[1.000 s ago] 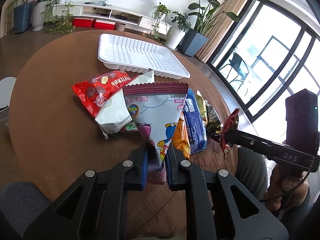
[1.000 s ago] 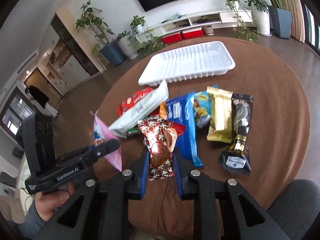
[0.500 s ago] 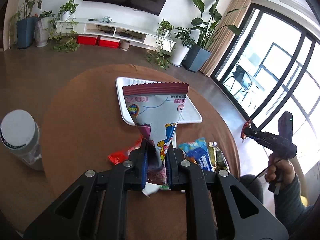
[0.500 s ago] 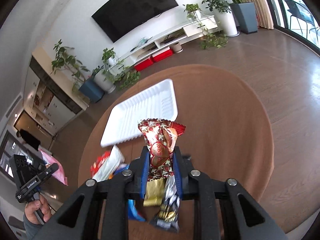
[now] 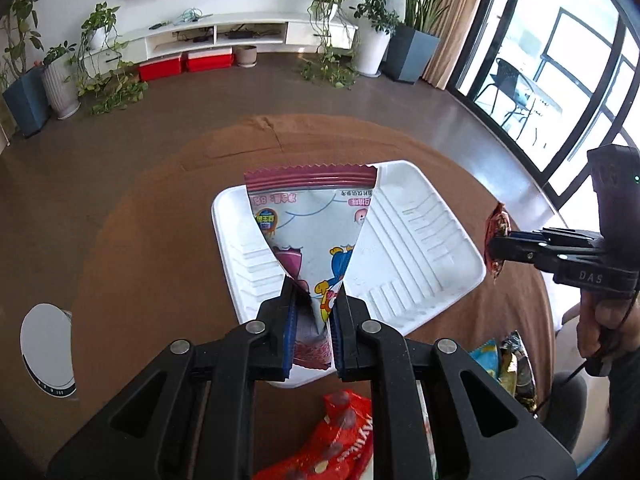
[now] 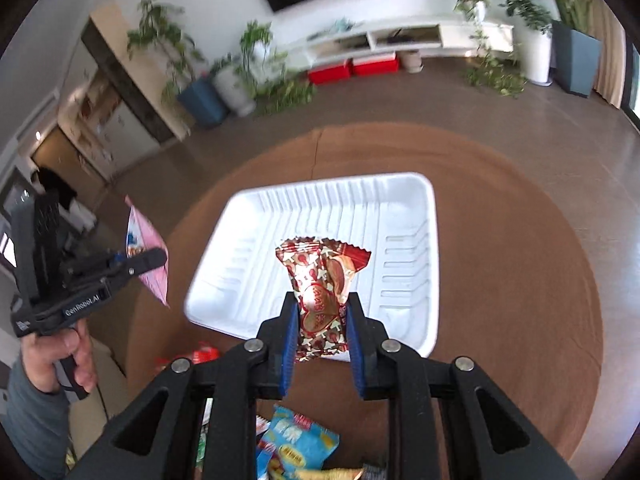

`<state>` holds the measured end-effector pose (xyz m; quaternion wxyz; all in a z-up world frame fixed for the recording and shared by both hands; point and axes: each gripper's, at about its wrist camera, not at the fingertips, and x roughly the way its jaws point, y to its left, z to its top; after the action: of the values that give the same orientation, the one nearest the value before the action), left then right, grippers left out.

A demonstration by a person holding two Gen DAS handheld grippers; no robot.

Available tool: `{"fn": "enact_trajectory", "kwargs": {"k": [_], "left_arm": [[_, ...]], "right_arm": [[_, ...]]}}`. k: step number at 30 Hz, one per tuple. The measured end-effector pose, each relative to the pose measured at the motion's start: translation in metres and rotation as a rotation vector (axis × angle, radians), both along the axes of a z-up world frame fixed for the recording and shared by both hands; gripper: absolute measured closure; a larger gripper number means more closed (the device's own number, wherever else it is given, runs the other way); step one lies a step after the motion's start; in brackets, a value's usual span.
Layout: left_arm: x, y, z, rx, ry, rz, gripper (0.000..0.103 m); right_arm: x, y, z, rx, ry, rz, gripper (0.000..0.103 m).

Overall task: Organize snacks
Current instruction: 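Carry both snacks over the white tray and open both tools to drop them, then withdraw both tools from the tray back over the snack pile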

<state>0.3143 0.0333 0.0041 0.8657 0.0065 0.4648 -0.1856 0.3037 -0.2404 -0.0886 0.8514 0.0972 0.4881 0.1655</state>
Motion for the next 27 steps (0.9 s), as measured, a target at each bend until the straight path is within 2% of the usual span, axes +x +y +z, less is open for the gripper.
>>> {"fn": "enact_trajectory", "kwargs": {"k": [2,7,12,19,23,24,26,27], "left_arm": [[0.017,-0.005,-0.018,0.011,0.057,0.004,0.09],[0.035,-0.012,-0.055,0.063,0.113,0.021,0.09],[0.047,-0.023,-0.075,0.115,0.149,0.015,0.09],[0.055,-0.042,-0.087,0.158,0.163,0.002,0.089],[0.058,-0.04,-0.092,0.141,0.183,0.008,0.086],[0.059,-0.042,-0.093,0.136,0.187,0.006,0.084],[0.058,-0.043,-0.093,0.134,0.185,0.004,0.077],[0.058,-0.043,-0.091,0.133,0.18,0.006,0.068]], "right_arm": [[0.017,0.007,-0.017,-0.029,0.042,0.01,0.079],[0.037,0.009,-0.056,-0.073,0.146,0.004,0.079],[0.038,0.004,-0.072,-0.1,0.187,-0.012,0.078],[0.037,-0.006,-0.078,-0.096,0.198,-0.043,0.07],[0.036,-0.015,-0.068,-0.081,0.165,-0.054,0.061],[0.035,-0.014,-0.064,-0.078,0.154,-0.048,0.059],[0.032,-0.013,-0.053,-0.078,0.124,-0.041,0.047],[0.031,-0.014,-0.048,-0.076,0.11,-0.04,0.045]]}}
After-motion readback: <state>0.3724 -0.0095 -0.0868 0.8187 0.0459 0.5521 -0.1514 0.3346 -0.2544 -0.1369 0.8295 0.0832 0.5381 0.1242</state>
